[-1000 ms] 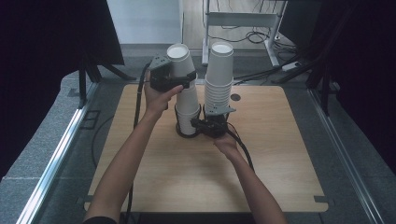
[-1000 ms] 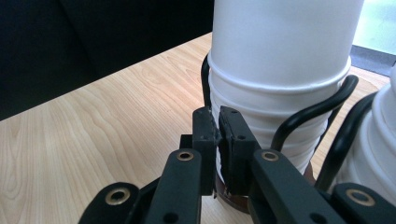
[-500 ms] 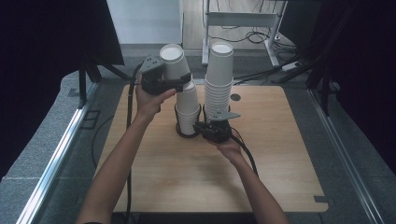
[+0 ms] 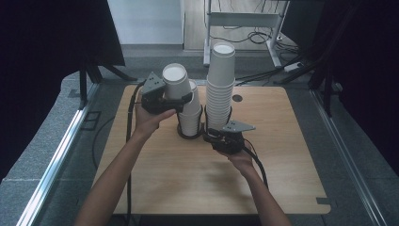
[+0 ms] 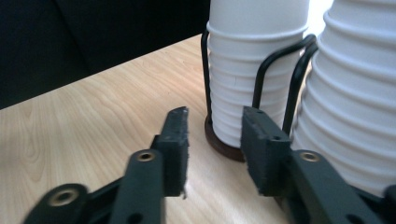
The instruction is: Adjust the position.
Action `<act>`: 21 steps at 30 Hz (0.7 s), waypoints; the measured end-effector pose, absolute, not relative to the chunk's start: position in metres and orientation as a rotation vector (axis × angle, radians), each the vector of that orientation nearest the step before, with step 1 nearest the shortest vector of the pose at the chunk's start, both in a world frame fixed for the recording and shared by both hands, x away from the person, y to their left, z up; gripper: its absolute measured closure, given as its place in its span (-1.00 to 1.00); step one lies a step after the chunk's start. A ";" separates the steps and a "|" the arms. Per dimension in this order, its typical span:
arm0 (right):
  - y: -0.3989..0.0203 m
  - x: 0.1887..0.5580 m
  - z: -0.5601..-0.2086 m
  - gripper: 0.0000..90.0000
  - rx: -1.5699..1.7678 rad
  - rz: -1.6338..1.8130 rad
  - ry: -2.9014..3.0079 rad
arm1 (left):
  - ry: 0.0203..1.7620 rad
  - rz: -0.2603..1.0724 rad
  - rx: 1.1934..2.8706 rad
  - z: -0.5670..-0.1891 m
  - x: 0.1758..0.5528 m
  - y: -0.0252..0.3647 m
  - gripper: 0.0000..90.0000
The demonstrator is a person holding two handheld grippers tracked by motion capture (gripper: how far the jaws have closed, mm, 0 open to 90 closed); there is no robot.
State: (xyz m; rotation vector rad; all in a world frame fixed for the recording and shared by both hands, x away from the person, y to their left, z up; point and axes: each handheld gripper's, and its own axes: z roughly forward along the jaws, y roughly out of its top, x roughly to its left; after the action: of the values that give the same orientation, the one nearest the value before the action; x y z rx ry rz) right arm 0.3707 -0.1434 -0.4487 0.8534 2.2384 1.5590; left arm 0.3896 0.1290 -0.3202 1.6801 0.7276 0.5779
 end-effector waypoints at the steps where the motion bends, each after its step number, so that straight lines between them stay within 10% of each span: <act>1: -0.146 0.367 -0.450 0.20 0.863 1.551 2.220 | 0.727 0.574 1.679 -0.322 0.387 0.129 -0.72; 21: -0.171 0.328 -0.465 -0.18 0.975 1.511 2.148 | 0.737 0.478 1.763 -0.404 0.334 0.111 -0.72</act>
State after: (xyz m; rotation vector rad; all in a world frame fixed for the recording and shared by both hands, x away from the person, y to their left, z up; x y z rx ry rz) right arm 0.3279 -0.1715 -0.4647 0.9751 2.1476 1.5110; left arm 0.3344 0.1110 -0.4043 1.7625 0.7368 0.4779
